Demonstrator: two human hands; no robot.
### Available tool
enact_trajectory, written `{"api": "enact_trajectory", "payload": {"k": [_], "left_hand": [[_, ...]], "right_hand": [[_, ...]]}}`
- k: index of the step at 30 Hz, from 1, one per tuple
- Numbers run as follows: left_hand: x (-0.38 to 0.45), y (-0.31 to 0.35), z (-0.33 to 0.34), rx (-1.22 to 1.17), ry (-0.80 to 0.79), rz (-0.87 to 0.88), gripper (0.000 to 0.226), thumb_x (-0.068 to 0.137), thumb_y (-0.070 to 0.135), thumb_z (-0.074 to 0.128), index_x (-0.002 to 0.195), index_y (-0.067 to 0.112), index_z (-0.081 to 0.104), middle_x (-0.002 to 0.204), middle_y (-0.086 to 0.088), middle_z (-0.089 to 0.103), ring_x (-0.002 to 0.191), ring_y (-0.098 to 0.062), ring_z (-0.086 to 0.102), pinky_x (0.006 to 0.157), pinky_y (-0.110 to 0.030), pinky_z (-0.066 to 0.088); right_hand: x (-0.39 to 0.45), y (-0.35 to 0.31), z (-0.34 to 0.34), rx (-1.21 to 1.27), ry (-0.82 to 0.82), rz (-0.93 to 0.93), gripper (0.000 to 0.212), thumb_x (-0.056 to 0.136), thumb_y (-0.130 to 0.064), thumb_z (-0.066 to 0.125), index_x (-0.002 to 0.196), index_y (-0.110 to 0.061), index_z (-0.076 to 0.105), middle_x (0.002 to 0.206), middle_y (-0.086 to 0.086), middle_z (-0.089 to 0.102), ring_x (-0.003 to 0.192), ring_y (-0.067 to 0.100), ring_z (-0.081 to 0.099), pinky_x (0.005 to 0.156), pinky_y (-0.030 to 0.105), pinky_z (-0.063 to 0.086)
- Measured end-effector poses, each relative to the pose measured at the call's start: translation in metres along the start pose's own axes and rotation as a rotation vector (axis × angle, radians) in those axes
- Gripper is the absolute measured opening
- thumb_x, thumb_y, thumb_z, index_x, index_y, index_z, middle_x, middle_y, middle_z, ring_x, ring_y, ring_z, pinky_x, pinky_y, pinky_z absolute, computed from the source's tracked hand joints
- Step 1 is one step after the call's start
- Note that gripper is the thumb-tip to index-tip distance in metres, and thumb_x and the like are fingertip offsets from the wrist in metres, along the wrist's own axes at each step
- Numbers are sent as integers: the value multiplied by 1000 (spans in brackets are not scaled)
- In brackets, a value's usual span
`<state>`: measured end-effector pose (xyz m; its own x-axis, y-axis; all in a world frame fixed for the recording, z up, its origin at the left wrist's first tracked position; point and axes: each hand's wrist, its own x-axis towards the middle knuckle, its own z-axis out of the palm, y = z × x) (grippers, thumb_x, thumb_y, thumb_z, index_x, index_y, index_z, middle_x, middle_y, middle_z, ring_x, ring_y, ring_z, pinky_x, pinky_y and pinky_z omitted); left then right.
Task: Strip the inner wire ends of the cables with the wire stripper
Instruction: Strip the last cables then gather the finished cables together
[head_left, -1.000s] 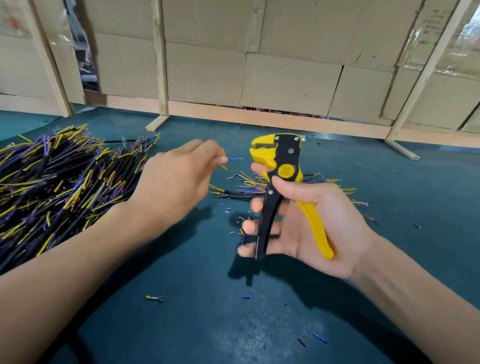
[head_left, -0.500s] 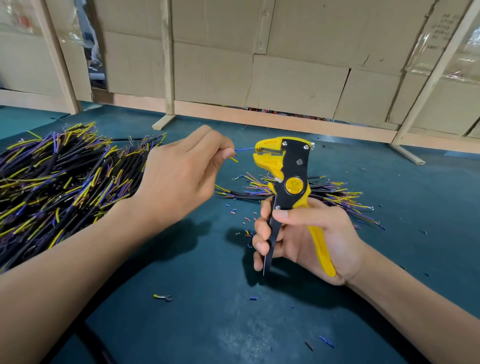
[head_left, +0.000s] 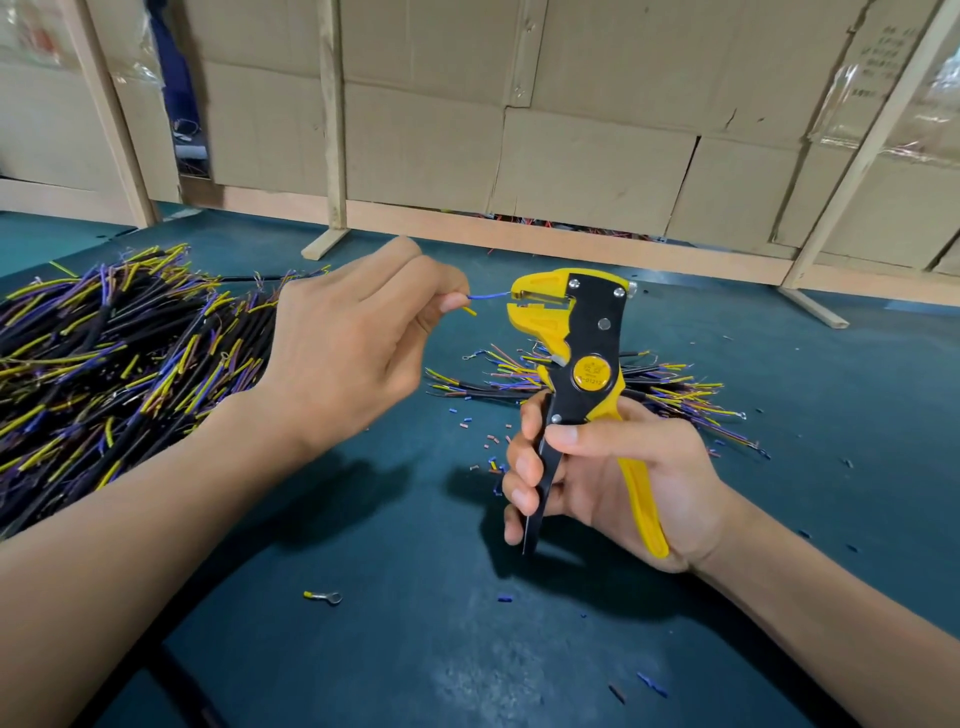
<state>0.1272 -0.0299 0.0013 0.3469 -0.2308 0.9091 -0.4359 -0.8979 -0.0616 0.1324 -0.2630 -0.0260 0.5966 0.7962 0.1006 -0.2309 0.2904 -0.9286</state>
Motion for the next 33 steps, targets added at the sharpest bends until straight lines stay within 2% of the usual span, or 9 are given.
{"api": "enact_trajectory", "payload": {"k": [3, 17, 33], "left_hand": [[1, 0, -1, -9, 21, 9, 24, 105, 15, 50, 93, 9, 71, 75, -5, 55, 64, -17, 38, 44, -40, 36], [6, 5, -2, 69, 25, 40, 23, 104, 15, 54, 94, 11, 74, 75, -5, 59, 63, -24, 52, 47, -38, 35], [6, 10, -1, 47, 56, 33, 23, 104, 19, 54, 94, 12, 73, 76, -3, 58, 64, -21, 48, 47, -36, 33]], "right_hand": [[0, 0, 0, -4, -8, -5, 11, 87, -7, 56, 97, -3, 58, 81, 18, 56, 72, 34, 57, 72, 53, 53], [0, 0, 0, -35, -28, -25, 9, 87, -4, 54, 96, -2, 57, 81, 18, 55, 71, 33, 57, 72, 53, 52], [2, 0, 3, -66, -6, -28, 8, 86, 2, 49, 88, -3, 55, 73, 16, 52, 64, 31, 54, 67, 50, 53]]}}
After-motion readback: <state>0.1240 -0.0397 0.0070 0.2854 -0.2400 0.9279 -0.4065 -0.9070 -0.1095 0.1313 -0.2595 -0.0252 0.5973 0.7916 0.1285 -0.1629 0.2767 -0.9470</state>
